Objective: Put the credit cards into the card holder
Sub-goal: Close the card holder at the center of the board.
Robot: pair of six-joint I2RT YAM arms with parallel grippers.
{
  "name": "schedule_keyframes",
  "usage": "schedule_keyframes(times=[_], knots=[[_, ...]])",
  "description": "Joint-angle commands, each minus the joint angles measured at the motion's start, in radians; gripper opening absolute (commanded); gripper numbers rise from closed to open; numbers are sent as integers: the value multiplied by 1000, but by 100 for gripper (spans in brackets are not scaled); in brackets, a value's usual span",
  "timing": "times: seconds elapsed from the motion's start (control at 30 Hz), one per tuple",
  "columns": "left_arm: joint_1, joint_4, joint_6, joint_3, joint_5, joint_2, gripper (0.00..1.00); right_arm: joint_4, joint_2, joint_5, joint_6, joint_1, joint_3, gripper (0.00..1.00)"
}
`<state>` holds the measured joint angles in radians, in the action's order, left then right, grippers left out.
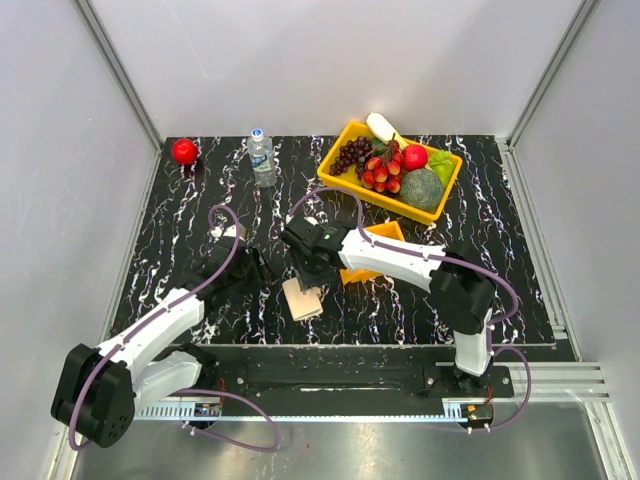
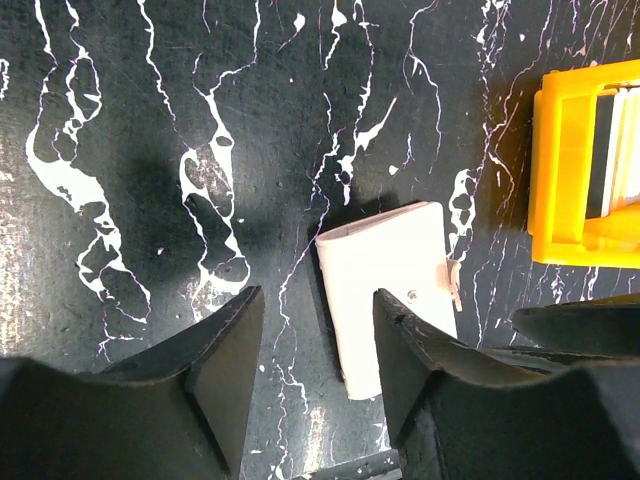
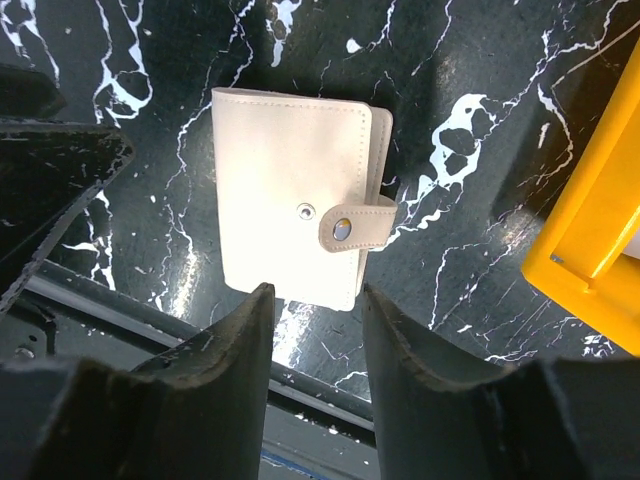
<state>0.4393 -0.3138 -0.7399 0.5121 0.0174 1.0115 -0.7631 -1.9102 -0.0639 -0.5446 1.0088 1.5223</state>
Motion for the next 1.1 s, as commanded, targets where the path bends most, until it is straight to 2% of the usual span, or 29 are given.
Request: schedule_keyframes(times=[0.0,0.13,0.57,0.7,0.87,1.07], knots=[[-1,47,-13,-14,15,-13,51,-36,-30,-51,-5,10,56,44],[-1,47,-10,-12,13,-11,51,-54,-50,-66,-3,10,76,39],[-1,61,-9,-12,27,4,51,-56,-92,-63,9,17,99,43],[-1,61,-6,-11,27,6,51,-67,-101,-85,6,17,107,40],[-2,67,-3,-6,33,18,51,-79,-118,-86,15,17,122,29],[-1,73,-1,-9,30,25,51,-77,-104,-93,21,17,125,22]])
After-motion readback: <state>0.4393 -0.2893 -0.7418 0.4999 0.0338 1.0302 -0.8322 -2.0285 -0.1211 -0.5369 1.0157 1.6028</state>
